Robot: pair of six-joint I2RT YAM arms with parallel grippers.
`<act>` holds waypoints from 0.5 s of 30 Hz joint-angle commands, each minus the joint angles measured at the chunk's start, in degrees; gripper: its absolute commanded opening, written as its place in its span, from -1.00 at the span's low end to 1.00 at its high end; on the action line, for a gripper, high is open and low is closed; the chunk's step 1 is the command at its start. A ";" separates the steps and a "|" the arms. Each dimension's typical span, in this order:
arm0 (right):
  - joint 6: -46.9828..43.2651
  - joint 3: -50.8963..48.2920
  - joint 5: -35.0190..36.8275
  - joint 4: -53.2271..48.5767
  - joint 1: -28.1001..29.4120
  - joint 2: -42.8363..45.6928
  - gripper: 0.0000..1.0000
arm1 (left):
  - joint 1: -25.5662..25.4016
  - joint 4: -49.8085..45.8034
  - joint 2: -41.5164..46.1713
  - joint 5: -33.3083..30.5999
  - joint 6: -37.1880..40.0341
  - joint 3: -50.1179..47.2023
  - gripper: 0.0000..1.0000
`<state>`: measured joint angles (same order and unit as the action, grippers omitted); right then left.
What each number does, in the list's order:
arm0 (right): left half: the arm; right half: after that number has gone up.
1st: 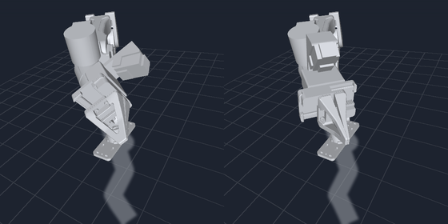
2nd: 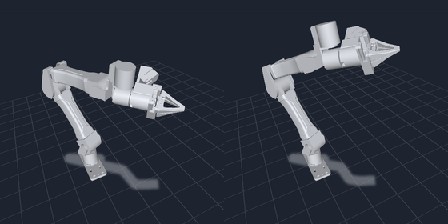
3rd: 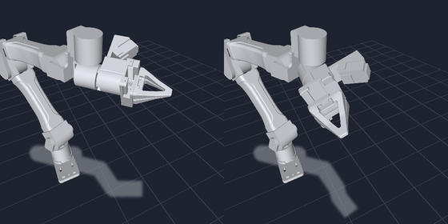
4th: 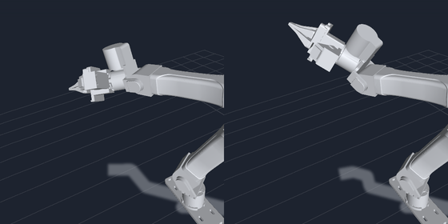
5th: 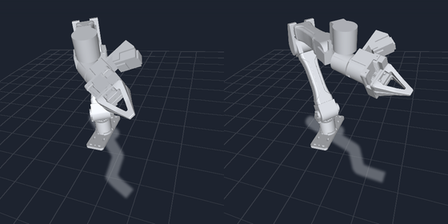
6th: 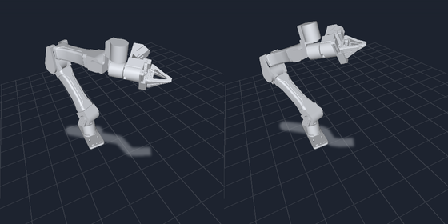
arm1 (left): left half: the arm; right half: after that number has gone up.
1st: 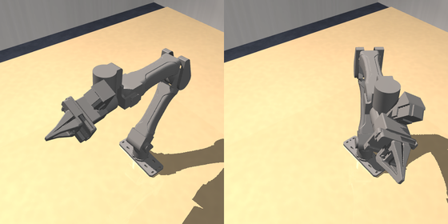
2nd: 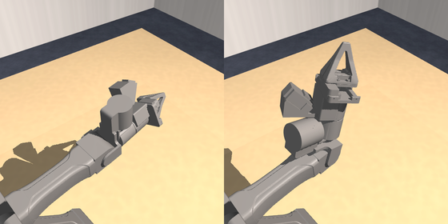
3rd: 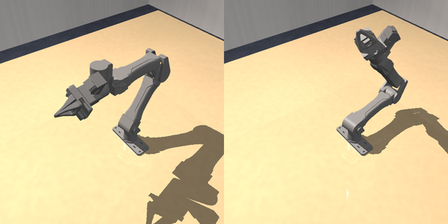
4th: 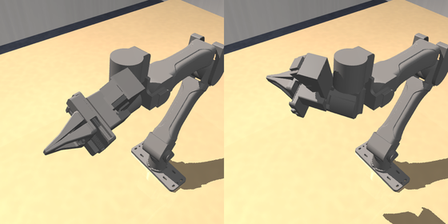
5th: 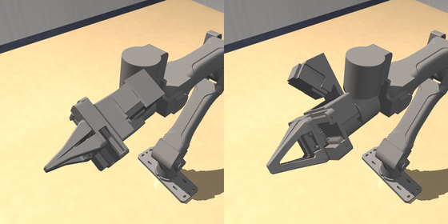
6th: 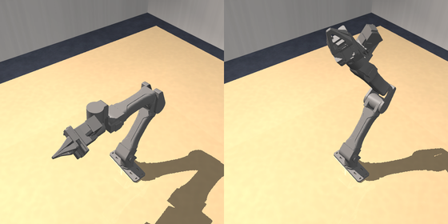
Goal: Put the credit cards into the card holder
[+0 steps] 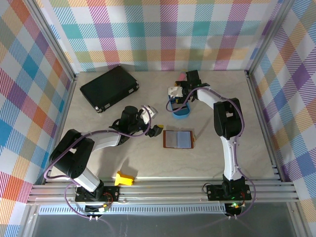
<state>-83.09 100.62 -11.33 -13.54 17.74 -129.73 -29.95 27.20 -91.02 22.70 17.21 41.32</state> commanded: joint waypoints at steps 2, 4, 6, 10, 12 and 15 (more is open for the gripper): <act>-0.61 1.90 -0.41 -0.43 0.46 -0.90 0.51 | 0.66 2.04 -0.64 1.85 1.35 0.42 0.88; -0.08 2.28 -0.12 -0.35 0.52 -0.90 0.46 | 0.64 2.07 -0.73 2.09 1.29 0.39 0.88; 0.39 2.47 0.41 -0.14 0.50 -0.88 0.45 | 0.63 2.15 -0.66 2.09 1.24 0.29 0.88; 1.14 3.22 1.43 -0.08 0.54 -0.87 0.40 | 0.64 2.60 -0.23 1.55 1.33 -0.29 0.89; 1.61 3.74 2.17 0.09 0.54 -0.93 0.37 | 0.69 2.68 -0.05 1.47 1.33 -0.45 0.90; 2.51 4.31 2.38 -0.06 0.54 -0.64 0.33 | 0.66 2.61 0.07 1.47 1.34 -0.55 0.90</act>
<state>-82.17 102.59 -8.99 -14.04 18.00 -129.95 -29.85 27.44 -91.05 23.09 17.45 41.30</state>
